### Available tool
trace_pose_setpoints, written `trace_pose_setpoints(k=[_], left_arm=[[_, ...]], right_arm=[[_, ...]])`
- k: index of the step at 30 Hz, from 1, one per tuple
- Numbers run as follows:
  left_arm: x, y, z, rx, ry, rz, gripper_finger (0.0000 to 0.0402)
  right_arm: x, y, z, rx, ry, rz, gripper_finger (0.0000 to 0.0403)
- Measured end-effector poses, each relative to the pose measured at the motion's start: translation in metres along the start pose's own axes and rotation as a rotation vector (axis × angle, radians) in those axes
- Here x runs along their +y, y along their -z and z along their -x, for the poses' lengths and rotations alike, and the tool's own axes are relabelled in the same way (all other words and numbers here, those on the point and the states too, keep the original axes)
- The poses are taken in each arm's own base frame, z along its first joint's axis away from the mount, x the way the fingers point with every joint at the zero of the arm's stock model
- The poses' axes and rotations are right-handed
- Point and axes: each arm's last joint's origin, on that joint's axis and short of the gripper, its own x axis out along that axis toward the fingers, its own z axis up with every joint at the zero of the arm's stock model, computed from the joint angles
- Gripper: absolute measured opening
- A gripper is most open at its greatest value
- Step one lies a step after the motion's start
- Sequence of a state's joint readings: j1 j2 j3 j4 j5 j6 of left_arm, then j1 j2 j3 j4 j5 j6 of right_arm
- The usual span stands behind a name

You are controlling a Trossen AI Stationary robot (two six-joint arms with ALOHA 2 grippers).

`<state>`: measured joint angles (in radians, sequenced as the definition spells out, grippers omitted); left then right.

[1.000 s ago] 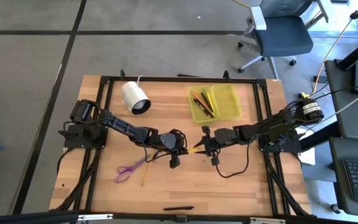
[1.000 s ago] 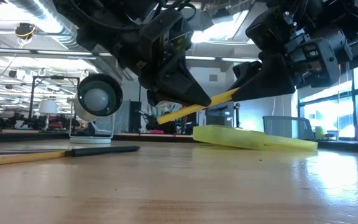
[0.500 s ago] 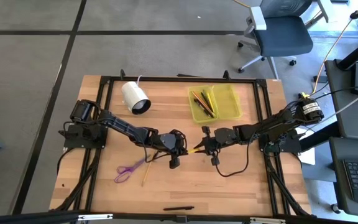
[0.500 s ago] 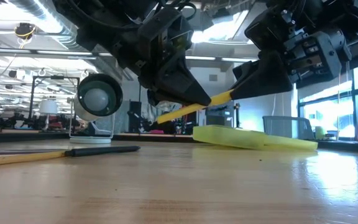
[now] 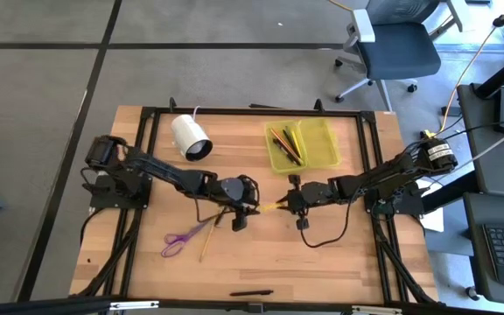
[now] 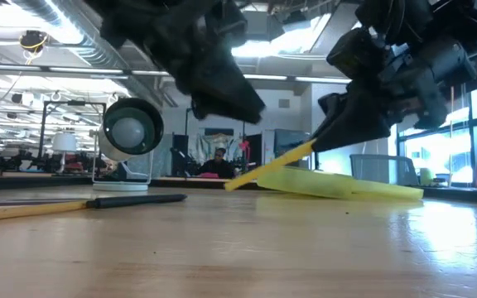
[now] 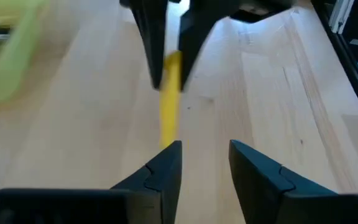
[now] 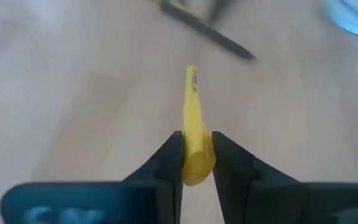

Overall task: Pick & place school supplies into a supply box
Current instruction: Put the yellow pen into the yellow supply box

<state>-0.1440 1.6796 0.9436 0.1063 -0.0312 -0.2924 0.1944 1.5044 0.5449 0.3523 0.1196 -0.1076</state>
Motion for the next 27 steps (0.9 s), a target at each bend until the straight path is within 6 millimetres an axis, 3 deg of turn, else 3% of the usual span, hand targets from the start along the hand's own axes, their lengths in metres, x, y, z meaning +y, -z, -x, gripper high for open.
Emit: trace_pose_setpoints(k=[5, 13, 22, 27], left_arm=[[0.002, -0.008, 0.026, 0.000, -0.097, 0.014, 0.0128], [0.005, 0.005, 0.034, 0.128, -0.193, 0.163, 0.0129], [0.013, 0.027, 0.033, 0.197, -0.254, 0.339, 0.0123], [0.014, 0.037, 0.032, 0.221, -0.265, 0.378, 0.0124]], right_arm=[[-0.010, -0.008, 0.020, 0.019, 0.238, 0.001, 0.0070], [-0.040, -0.015, 0.058, 0.052, 0.592, -0.055, 0.0071], [-0.093, 0.009, 0.053, 0.153, 0.646, -0.244, 0.0073], [-0.112, 0.021, 0.046, 0.189, 0.653, -0.292, 0.0074]])
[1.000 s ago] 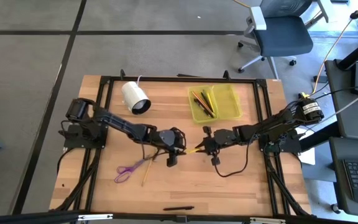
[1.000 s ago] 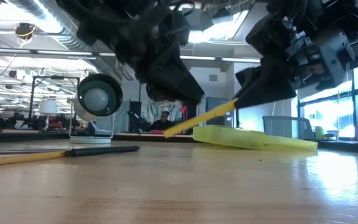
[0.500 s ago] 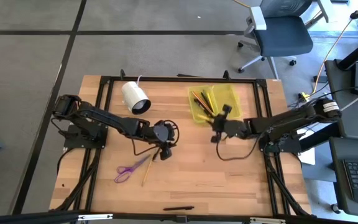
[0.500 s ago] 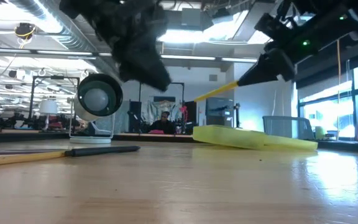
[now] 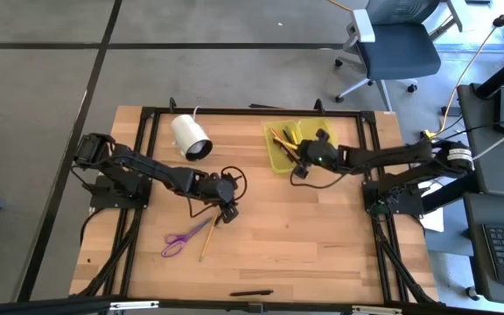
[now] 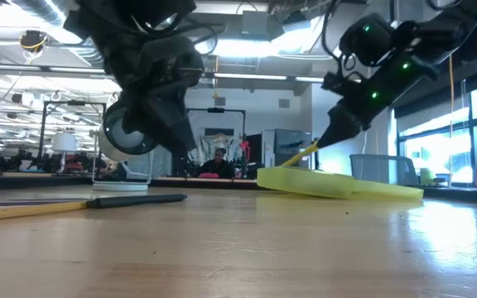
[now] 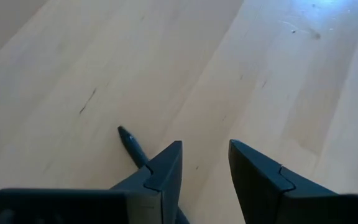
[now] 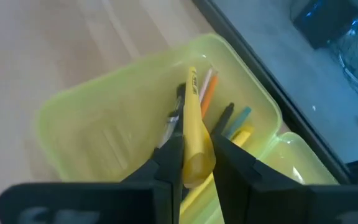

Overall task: Pick & place school supplies into a supply box
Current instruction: Put the yellow pen into the yellow supply box

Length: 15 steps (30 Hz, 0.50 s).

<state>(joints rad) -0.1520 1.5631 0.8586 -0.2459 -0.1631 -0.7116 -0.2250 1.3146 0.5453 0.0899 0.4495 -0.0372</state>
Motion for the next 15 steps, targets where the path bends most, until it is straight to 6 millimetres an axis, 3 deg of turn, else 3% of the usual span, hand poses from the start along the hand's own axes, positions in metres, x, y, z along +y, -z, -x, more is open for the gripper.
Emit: trace_pose_setpoints(k=[15], left_arm=[[0.005, 0.009, -0.003, -0.012, -0.054, -0.038, 0.0124]], right_arm=[[0.000, 0.012, -0.041, 0.020, 0.011, 0.023, 0.0075]])
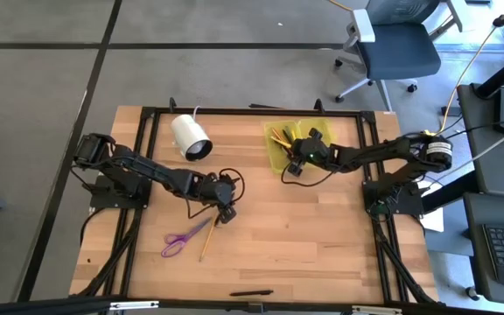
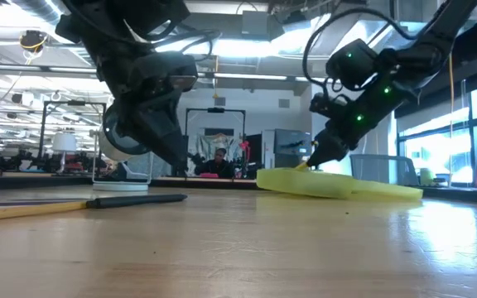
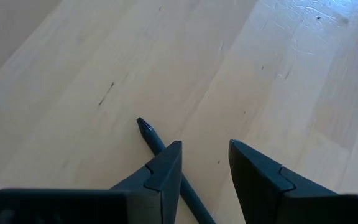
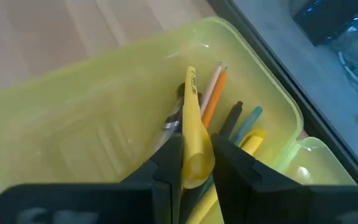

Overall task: Pick & place school supplies into a supply box
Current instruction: Put the yellow pen into the yellow supply box, then put the black pen into the yellow supply box

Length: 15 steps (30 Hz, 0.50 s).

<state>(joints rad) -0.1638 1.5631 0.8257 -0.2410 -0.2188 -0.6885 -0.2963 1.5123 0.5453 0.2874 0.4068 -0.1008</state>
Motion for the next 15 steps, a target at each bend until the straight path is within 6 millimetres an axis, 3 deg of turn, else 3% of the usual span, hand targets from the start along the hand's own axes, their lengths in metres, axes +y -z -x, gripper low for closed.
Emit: trace_pose_setpoints(k=[7, 15], left_arm=[[-0.0005, 0.0000, 0.0000, 0.005, 0.012, -0.002, 0.0126], [-0.0008, 0.0000, -0.0001, 0.023, 0.037, -0.034, 0.0139]], right_arm=[[0.0037, 0.0064, -0.0057, 0.037, -0.027, 0.029, 0.0088], [0.0050, 0.0065, -0.0055, 0.035, -0.074, 0.029, 0.0135]])
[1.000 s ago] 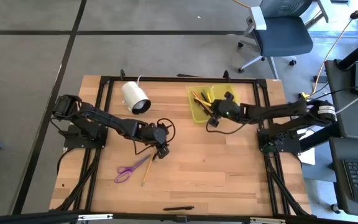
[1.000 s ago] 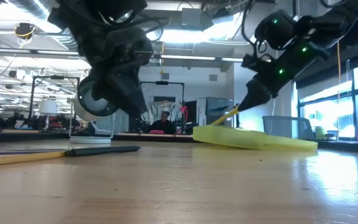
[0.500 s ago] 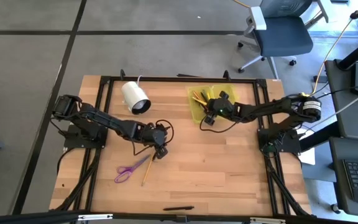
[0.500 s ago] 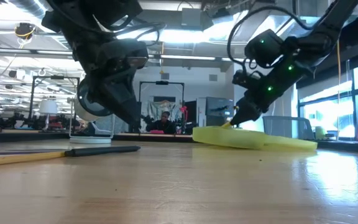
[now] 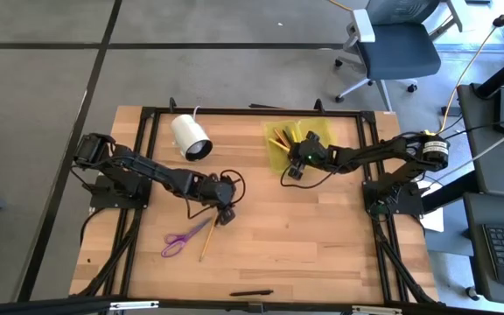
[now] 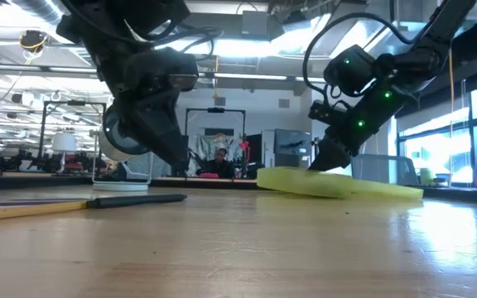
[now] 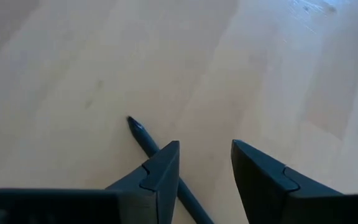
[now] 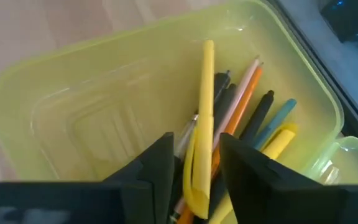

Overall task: Pick & place school supplies into a supply box
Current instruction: Put the black pen into the yellow supply box

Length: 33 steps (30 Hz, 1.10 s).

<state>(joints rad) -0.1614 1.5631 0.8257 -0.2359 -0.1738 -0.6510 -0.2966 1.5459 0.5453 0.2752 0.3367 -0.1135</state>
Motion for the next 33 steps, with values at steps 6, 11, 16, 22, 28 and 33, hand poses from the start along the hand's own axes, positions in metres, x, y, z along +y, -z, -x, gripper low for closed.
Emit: trace_pose_setpoints(k=[6, 11, 16, 22, 28, 33], left_arm=[[-0.001, 0.002, 0.000, 0.050, 0.049, 0.043, 0.0163], [-0.001, 0.001, 0.000, 0.049, 0.051, 0.011, 0.0196], [-0.001, 0.001, 0.000, 0.049, 0.051, 0.009, 0.0207], [0.000, 0.001, 0.000, 0.016, 0.007, 0.051, 0.0200], [0.003, 0.002, 0.000, -0.017, -0.077, 0.079, 0.0183], [0.003, 0.004, -0.009, -0.008, -0.084, 0.086, 0.0176]], right_arm=[[-0.005, -0.005, 0.006, -0.019, 0.099, -0.017, 0.0159], [-0.006, -0.011, 0.015, -0.054, 0.101, -0.024, 0.0160], [0.000, -0.013, 0.022, -0.066, 0.081, -0.006, 0.0161], [0.004, -0.013, 0.023, -0.068, 0.068, 0.009, 0.0161], [0.004, -0.013, 0.023, -0.068, 0.068, 0.008, 0.0161], [0.004, -0.013, 0.023, -0.068, 0.069, 0.009, 0.0161]])
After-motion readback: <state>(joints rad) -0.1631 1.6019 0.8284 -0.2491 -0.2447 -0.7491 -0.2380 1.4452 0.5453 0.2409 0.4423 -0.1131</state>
